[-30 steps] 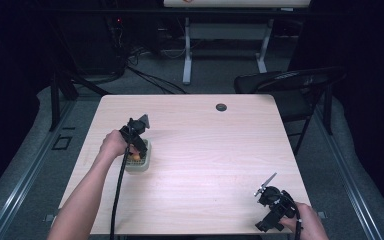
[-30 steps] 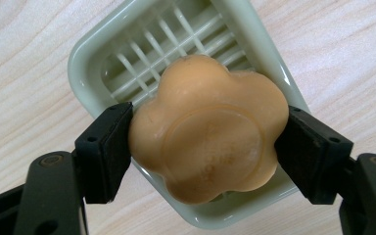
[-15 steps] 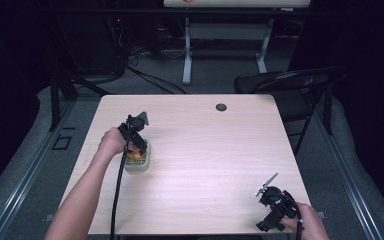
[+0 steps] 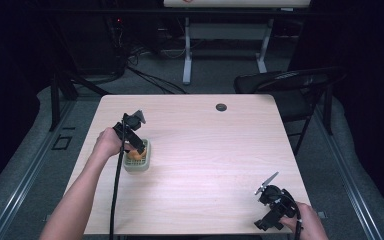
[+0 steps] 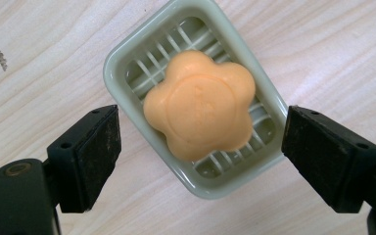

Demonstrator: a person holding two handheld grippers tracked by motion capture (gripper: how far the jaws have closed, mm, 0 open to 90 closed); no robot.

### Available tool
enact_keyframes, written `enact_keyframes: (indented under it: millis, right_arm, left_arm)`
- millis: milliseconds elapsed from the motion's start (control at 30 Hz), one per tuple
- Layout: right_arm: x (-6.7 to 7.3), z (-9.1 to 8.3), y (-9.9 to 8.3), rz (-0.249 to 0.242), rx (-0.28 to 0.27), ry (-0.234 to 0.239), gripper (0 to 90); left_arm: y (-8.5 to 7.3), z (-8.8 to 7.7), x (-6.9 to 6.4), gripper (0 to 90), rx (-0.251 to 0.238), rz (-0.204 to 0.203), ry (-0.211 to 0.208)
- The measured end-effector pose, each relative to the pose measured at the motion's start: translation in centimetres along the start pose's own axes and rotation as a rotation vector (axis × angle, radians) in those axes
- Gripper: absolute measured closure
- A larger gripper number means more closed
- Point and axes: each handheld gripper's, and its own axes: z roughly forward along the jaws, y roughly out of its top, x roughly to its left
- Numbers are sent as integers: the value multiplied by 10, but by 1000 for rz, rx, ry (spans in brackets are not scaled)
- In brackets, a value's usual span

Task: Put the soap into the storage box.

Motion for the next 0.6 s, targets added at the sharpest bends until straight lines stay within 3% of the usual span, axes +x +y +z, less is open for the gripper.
enact_keyframes:
  millis: [233, 333, 600]
  right_arm:
    - [3, -2, -2, 13, -37, 6, 24]
    - [1, -2, -2, 42, -61, 18, 31]
    - [1, -2, -3, 40, -52, 13, 31]
  left_arm:
    - [-12, -19, -7, 113, -51, 19, 4]
    - [-21, -28, -10, 76, -86, 32, 0]
    - [-42, -34, -16, 26, -109, 49, -3]
